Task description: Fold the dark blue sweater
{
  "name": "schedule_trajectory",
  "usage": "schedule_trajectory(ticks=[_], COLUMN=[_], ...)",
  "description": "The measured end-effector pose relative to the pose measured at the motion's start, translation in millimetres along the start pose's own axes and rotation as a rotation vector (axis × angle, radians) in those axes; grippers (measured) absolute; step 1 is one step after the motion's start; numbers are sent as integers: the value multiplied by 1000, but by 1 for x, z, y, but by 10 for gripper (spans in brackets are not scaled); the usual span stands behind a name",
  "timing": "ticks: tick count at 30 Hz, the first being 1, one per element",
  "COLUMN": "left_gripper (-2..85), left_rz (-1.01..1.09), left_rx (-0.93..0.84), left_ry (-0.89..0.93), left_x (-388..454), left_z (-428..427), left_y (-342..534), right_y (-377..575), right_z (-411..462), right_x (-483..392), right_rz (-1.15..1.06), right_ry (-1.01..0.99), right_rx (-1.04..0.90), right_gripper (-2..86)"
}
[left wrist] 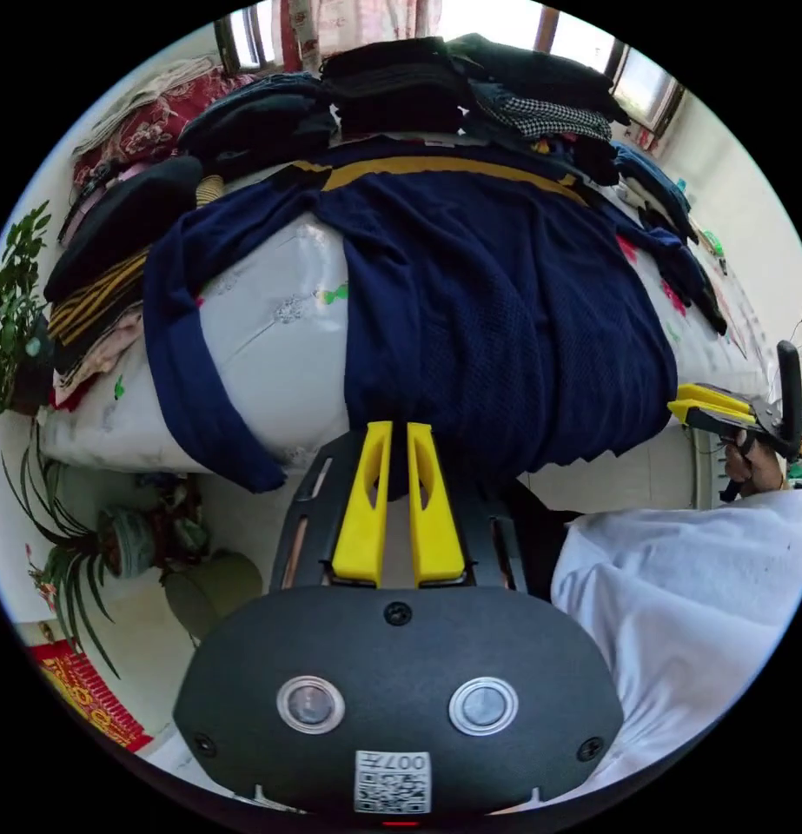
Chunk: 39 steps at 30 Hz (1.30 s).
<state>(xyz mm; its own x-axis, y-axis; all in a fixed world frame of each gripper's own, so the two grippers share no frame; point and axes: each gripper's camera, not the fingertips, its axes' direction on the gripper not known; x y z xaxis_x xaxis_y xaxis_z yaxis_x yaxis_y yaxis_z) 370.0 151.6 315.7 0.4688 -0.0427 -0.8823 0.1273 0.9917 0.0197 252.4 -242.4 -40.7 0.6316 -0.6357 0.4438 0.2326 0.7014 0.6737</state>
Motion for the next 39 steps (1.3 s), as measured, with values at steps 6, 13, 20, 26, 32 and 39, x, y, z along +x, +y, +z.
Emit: schedule_trajectory(ticks=[6,13,20,26,32,39], left_gripper=[-8,-9,-9,-6,43,24], left_rz=[-12,-191,-337,-359,-279,-210], left_rx=[4,195,-1,8,122,3], left_ry=[121,241,290,270,256,197], left_x=[-35,-117,-139,-142,-134,-129], left_z=[-20,-74,-13,-20,-52,-32], left_y=[9,69,92,83,43,-8], right_y=[7,69,104,101,66,25], right_z=[-13,-110,-76,-78,-100,-85], right_x=[3,45,76,80,71,60], right_rz=[-113,-39,100,220,200,211], right_ry=[-37,-105,-83,-72,-26,-28], right_rx=[-40,218,5,41,172,113], right_gripper=[4,-1,4,38,70,81])
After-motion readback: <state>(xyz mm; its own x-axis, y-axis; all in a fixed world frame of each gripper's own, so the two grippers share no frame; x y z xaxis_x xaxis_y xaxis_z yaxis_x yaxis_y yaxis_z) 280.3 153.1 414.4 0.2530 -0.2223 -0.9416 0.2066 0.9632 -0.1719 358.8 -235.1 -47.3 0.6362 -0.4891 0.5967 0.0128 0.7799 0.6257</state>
